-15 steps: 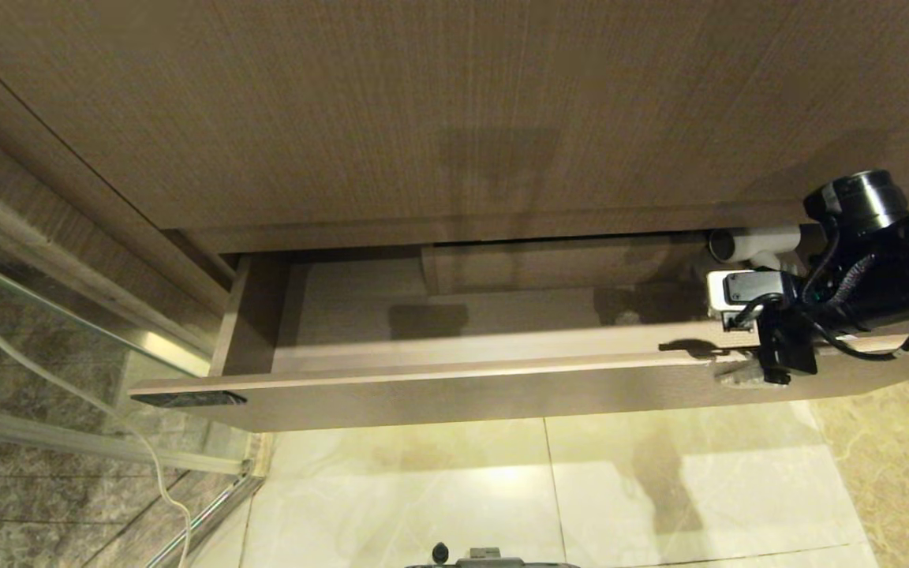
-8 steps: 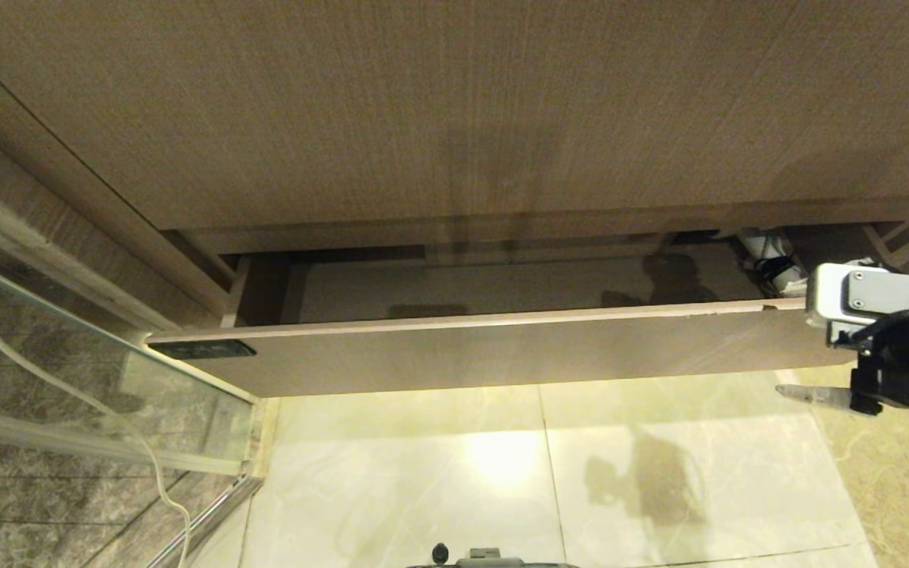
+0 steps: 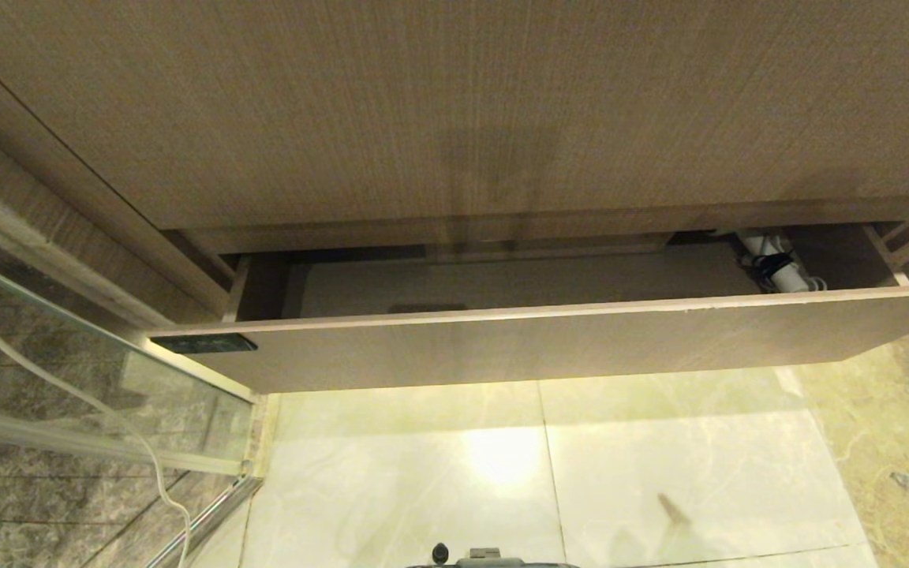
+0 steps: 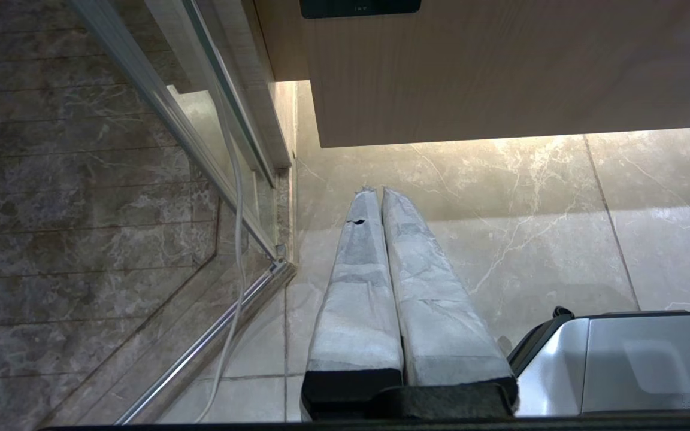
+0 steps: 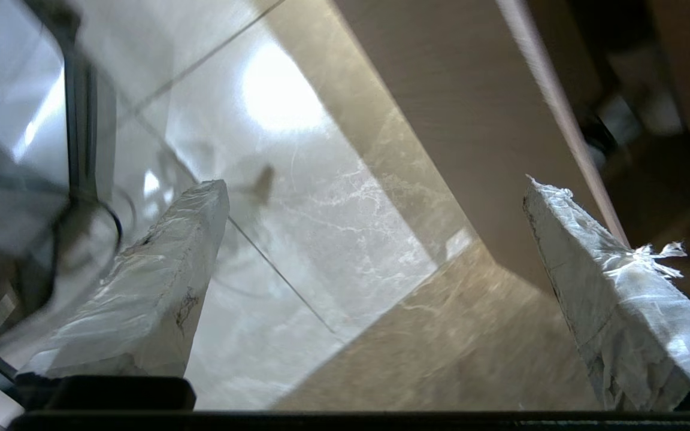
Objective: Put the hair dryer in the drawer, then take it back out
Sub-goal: Pull open the drawer
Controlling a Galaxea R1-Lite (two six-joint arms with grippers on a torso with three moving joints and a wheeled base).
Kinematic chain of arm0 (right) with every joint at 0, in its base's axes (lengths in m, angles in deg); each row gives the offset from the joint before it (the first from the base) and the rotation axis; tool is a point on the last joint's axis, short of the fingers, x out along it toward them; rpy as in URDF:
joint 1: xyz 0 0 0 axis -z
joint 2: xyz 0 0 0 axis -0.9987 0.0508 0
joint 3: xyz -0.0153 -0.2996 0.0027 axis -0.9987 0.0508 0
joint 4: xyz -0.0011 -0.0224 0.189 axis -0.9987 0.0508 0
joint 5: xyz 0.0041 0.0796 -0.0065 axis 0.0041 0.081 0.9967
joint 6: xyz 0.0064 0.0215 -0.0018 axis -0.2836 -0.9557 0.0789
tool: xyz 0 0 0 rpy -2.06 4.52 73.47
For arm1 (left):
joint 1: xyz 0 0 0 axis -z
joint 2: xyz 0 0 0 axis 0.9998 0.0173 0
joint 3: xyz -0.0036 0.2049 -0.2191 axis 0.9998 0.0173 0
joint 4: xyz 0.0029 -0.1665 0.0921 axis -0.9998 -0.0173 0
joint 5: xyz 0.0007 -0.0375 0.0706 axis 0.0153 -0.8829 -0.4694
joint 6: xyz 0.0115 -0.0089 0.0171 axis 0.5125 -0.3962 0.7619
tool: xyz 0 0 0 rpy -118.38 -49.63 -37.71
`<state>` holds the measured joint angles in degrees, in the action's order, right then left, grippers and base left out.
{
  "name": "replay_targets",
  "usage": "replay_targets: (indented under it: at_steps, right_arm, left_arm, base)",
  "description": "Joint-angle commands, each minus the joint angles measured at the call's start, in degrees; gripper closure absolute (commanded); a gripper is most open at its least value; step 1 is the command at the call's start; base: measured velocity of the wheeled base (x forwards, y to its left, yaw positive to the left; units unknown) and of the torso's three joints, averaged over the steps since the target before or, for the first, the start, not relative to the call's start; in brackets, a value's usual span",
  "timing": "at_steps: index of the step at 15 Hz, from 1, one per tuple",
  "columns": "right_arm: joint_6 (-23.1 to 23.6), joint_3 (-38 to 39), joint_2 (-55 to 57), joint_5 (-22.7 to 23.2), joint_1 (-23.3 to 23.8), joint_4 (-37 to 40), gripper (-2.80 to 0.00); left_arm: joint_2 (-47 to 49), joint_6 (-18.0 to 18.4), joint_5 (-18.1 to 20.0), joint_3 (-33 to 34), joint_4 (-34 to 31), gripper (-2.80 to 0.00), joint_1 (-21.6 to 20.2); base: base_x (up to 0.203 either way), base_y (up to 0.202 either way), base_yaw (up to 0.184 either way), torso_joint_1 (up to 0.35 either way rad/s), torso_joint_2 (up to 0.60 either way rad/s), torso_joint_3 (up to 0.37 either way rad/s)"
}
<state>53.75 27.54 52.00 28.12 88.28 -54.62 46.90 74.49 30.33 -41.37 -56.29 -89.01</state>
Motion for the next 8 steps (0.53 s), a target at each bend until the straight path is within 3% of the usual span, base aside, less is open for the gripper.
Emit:
replay_targets:
  at_steps: [1, 2, 4, 5, 8]
  right_arm:
    - [-7.9, -2.1, -2.3, 0.1, 2.0, 1.3, -2.8]
    - [-12.8, -3.6, -2.6, 0.1, 4.0, 3.2, -2.8]
    - [-16.2, -5.2, -3.0, 0.0, 5.3, 5.3, -2.8]
    - [-18.0, -6.3, -3.3, -0.3, 7.7, 5.9, 0.0]
    - [-18.9, -8.9, -3.8, -0.6, 9.1, 8.6, 0.0]
  left_arm:
    - [0.1, 0.0, 0.0, 0.0, 0.0, 0.0, 0.0]
    - [0.0, 0.0, -0.1, 0.0, 0.0, 0.0, 0.0]
    - [0.0, 0.0, 0.0, 0.0, 0.0, 0.0, 0.0]
    - [0.0, 0.0, -0.1, 0.0, 0.0, 0.0, 0.0]
    - [0.0, 0.0, -0.1, 0.0, 0.0, 0.0, 0.0]
  base:
    - [0.0, 0.0, 0.0, 0.0, 0.0, 0.0]
    - [0.0, 0.0, 0.0, 0.0, 0.0, 0.0]
    - [0.0, 0.0, 0.0, 0.0, 0.0, 0.0]
    - [0.0, 0.0, 0.0, 0.0, 0.0, 0.0]
    - [0.0, 0.0, 0.0, 0.0, 0.0, 0.0]
